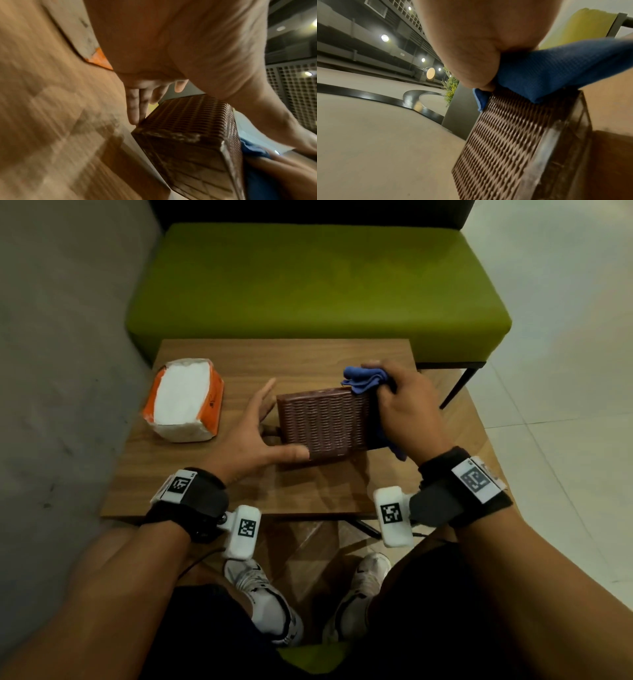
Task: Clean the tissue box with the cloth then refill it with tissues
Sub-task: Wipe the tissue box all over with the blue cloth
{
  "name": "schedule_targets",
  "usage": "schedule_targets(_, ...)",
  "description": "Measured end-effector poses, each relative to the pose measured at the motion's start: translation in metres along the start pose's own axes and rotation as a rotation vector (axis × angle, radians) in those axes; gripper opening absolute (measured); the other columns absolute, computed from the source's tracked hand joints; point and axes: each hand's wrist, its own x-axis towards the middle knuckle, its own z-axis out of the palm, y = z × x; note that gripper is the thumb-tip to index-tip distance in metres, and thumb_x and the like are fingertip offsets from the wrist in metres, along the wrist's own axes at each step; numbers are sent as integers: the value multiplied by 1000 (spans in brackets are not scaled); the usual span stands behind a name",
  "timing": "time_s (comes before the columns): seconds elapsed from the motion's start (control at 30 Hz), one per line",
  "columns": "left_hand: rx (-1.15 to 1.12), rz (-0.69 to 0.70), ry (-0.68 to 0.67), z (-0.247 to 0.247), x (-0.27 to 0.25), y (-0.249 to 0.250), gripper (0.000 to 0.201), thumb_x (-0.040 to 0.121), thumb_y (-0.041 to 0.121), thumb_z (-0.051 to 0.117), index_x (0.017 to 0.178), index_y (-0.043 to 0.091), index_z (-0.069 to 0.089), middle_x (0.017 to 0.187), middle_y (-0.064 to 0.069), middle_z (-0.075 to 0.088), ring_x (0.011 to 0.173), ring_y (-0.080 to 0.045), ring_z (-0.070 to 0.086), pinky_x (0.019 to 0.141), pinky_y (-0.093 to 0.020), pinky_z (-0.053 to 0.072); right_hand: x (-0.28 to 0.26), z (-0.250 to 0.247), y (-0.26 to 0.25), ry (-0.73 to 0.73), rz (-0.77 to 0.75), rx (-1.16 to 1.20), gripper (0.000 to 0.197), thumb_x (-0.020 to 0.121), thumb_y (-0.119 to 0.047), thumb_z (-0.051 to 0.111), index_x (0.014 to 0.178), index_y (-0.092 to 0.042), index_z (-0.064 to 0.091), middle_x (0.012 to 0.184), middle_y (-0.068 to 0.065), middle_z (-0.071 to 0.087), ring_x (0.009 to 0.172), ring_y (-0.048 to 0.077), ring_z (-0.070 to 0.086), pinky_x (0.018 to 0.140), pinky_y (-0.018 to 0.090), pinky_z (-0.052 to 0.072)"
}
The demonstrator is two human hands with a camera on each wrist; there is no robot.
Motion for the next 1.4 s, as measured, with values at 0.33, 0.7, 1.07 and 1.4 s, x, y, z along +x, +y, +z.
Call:
schedule_targets(0.33,272,149,-25,-4,-2,-4,128,65,28,104,160,52,21,170,18,30,131,-13,60,109,-38,55,18,-3,1,-51,24,-13,44,94,-5,48,123,-24,75,118,-7,76,107,7,65,93,28,53)
schedule_targets(0.7,236,167,34,-1,-10,-7,107,68,23,102,154,44,43,155,17,52,131,-9,65,108,-49,59,10,-2,2,93,-43,-78,47,95,-8,49,134,-19,71,135,1,71,125,19,63,110,43,49)
schedule_targets(1.07,237,149,115,11,-9,-12,102,65,24,102,147,41,44,147,16,55,131,-6,60,105,-27,52,-59,25,7,176,-173,-438,49,96,-7,56,144,-14,63,157,15,53,115,40,49,95,52,46)
schedule_targets(1.4,264,150,124,7,-10,-14,105,66,15,101,150,39,42,145,18,51,131,-9,59,104,-25,49,-72,17,14,190,-121,-467,47,95,-13,51,140,-10,66,152,14,59,108,42,56,93,44,42)
